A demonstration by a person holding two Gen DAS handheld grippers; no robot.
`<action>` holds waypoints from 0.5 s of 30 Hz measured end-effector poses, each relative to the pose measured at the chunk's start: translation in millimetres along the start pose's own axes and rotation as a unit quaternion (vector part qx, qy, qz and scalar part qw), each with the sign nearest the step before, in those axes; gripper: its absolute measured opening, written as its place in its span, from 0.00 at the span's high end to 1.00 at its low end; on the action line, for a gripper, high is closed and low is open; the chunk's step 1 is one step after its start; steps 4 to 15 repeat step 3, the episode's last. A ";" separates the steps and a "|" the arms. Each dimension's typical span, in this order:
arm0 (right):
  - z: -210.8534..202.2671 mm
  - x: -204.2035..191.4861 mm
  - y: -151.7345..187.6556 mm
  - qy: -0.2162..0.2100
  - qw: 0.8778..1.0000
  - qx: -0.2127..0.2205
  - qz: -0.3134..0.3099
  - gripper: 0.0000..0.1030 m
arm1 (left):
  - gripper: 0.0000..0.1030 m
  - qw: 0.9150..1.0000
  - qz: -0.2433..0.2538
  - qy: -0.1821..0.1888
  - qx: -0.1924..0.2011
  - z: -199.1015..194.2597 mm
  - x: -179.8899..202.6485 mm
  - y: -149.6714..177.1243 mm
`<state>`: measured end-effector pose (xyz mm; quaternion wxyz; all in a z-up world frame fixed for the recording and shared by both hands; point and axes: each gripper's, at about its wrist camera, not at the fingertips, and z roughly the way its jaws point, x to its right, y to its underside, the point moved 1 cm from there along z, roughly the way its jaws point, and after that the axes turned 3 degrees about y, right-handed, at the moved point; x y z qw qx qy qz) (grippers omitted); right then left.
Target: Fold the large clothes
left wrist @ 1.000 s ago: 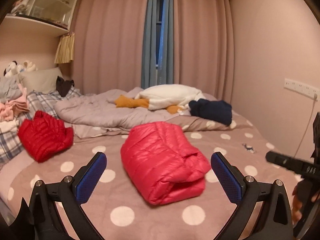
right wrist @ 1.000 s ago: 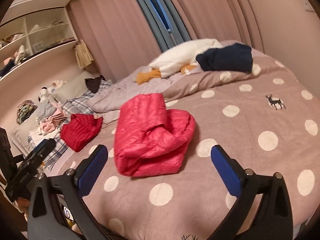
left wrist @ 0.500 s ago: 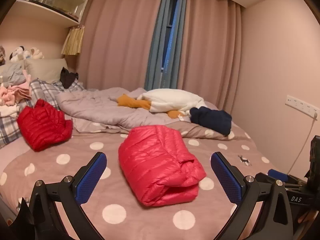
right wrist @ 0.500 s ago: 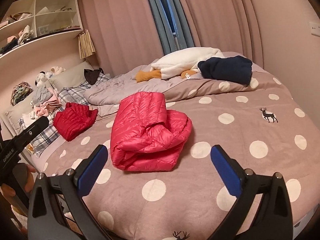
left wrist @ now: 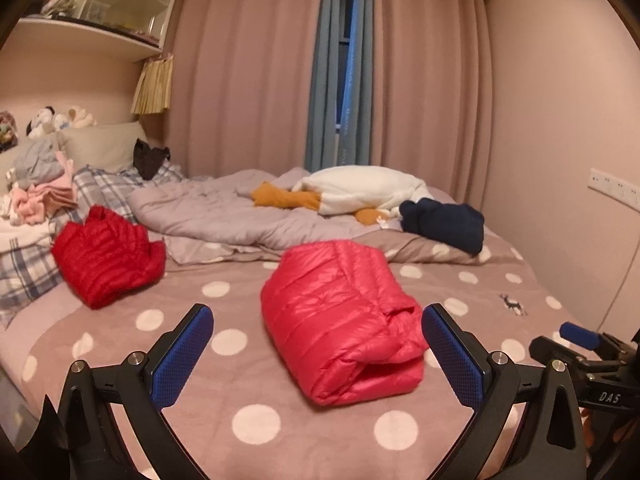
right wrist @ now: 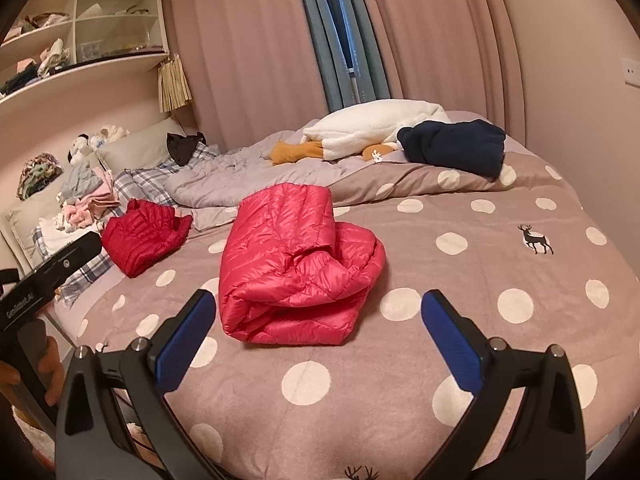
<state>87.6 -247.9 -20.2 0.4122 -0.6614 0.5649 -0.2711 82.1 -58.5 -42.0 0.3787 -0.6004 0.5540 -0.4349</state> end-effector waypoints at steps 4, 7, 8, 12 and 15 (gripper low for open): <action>2.6 -1.3 0.7 0.003 1.000 -0.003 -0.003 0.00 | 0.00 1.000 0.009 -0.013 0.010 -1.6 -0.1 1.4; 2.6 -1.3 0.7 0.003 1.000 -0.003 -0.003 0.00 | 0.00 1.000 0.009 -0.013 0.010 -1.6 -0.1 1.4; 2.6 -1.3 0.7 0.003 1.000 -0.003 -0.003 0.00 | 0.00 1.000 0.009 -0.013 0.010 -1.6 -0.1 1.4; 2.6 -1.3 0.7 0.003 1.000 -0.003 -0.003 0.00 | 0.00 1.000 0.009 -0.013 0.010 -1.6 -0.1 1.4; 2.6 -1.3 0.7 0.003 1.000 -0.003 -0.003 0.00 | 0.00 1.000 0.009 -0.013 0.010 -1.6 -0.1 1.4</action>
